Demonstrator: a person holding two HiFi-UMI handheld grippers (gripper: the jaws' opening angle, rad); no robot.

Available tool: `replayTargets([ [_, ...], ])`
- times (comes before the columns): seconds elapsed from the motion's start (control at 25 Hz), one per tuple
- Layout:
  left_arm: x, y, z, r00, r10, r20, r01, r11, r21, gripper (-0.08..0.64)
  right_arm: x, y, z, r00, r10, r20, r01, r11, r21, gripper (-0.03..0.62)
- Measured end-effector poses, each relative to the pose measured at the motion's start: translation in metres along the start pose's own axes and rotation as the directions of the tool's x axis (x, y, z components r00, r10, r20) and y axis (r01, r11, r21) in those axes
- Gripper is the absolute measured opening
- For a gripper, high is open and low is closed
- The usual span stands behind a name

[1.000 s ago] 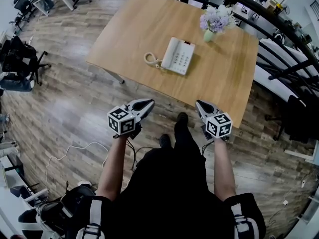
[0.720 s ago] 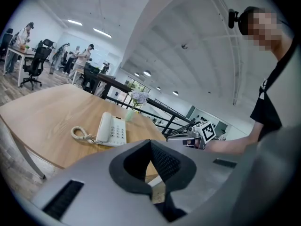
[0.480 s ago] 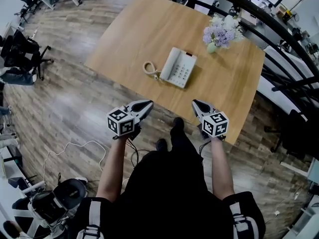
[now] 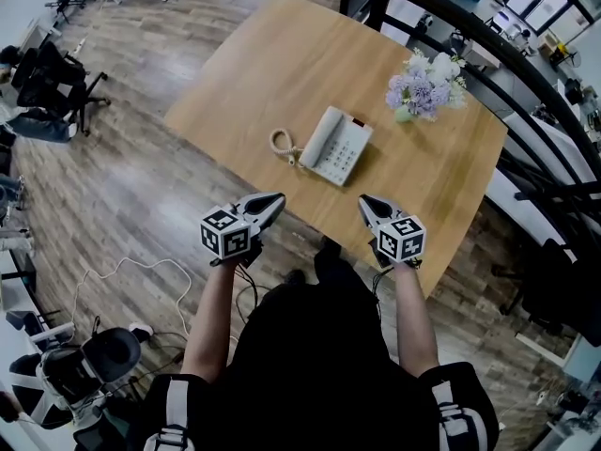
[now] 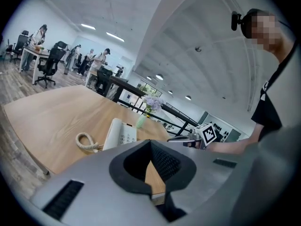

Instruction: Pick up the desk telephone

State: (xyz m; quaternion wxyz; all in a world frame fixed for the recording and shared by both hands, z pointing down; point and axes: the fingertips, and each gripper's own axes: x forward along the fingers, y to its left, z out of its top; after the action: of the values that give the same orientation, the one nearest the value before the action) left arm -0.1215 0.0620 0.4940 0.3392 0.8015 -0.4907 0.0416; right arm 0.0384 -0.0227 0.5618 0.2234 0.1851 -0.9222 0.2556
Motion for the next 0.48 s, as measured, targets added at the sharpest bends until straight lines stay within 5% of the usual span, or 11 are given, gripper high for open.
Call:
replayTargets([
  [0.48,0.024,-0.001,0.016,0.996,0.079,0.030,-0.077,0.996,-0.037,0.021,0.017,-0.035,0.017,0.996,0.079,-0.037,-0.080,0.996,-0.028,0.025],
])
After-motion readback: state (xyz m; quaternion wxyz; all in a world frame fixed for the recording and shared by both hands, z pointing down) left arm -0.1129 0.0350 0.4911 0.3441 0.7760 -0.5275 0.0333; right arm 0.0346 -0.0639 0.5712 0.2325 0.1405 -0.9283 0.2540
